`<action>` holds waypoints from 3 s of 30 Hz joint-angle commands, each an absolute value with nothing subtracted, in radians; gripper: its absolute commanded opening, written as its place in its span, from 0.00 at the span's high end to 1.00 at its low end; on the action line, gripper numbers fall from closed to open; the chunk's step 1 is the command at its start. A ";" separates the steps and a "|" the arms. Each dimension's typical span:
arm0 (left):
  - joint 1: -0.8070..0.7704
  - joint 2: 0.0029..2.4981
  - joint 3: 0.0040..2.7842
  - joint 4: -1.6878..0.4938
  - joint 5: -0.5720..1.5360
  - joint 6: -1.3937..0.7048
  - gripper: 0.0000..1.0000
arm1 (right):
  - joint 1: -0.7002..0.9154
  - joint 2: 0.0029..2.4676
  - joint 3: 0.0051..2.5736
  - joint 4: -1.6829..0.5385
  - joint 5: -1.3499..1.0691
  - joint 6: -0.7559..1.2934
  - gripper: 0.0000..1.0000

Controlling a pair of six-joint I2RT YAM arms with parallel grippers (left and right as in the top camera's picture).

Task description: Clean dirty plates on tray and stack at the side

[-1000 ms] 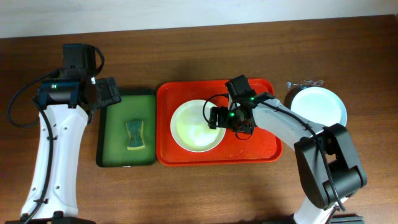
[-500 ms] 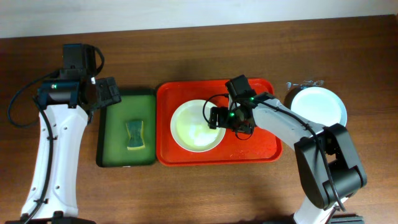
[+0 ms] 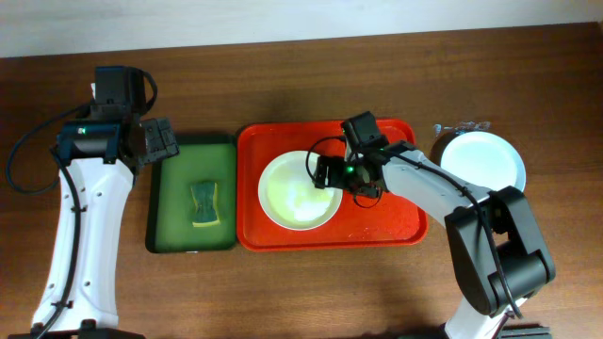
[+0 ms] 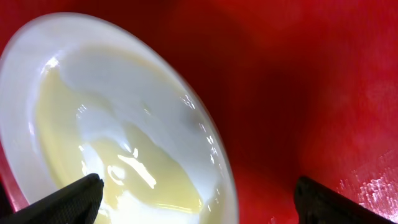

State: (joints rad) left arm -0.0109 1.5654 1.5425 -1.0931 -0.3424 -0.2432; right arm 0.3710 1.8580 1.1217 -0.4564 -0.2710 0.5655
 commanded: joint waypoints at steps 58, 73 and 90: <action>0.233 1.229 1.544 -1.302 -0.172 -0.411 0.01 | 1.020 1.838 1.493 -0.054 0.783 -0.154 0.96; 0.233 1.229 1.544 -1.298 -0.142 -0.411 0.01 | 0.787 1.838 1.493 -0.369 0.353 0.381 0.44; 0.233 1.231 1.543 -1.288 -0.057 -0.422 0.01 | 0.544 2.003 1.518 -0.546 -0.295 0.503 0.96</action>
